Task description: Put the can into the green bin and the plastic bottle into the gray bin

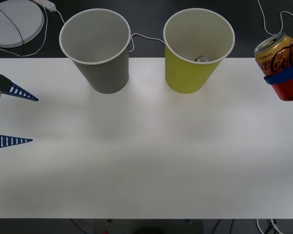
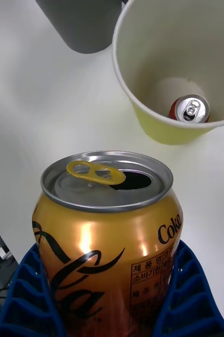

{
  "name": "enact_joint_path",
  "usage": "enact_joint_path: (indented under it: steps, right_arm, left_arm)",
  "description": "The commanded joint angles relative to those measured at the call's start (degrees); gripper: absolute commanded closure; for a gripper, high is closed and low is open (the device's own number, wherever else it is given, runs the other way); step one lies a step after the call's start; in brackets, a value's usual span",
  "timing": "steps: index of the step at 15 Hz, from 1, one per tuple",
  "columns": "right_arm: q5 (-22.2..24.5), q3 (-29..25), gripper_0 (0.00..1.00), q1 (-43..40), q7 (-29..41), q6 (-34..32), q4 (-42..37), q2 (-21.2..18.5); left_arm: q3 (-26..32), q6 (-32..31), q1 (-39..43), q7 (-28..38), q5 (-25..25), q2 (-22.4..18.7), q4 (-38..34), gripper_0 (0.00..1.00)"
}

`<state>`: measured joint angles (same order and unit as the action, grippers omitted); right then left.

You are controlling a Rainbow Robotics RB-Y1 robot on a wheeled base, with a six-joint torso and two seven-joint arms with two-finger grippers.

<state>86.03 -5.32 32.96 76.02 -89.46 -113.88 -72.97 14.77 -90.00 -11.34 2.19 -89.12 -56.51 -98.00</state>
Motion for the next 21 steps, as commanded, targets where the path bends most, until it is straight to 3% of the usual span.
enact_joint_path:
  steps: [1,6,11,21]
  right_arm:
    - [1.07,7.60,1.00,9.23,0.01,0.07,5.34,0.28]
    - [3.36,20.35,1.00,23.99,0.01,0.07,16.41,3.89]
    - [9.07,29.31,1.00,35.86,-1.05,-0.02,29.33,11.36]
    - [26.29,31.86,1.00,44.47,-3.86,2.00,48.41,29.73]
  left_arm:
    - [0.00,0.00,0.00,0.00,0.00,0.00,0.00,0.00]
    - [0.00,0.00,0.00,0.00,0.00,0.00,0.00,0.00]
    - [0.00,0.00,0.00,0.00,0.00,0.00,0.00,0.00]
    - [0.00,0.00,0.00,0.00,0.00,0.00,0.00,0.00]
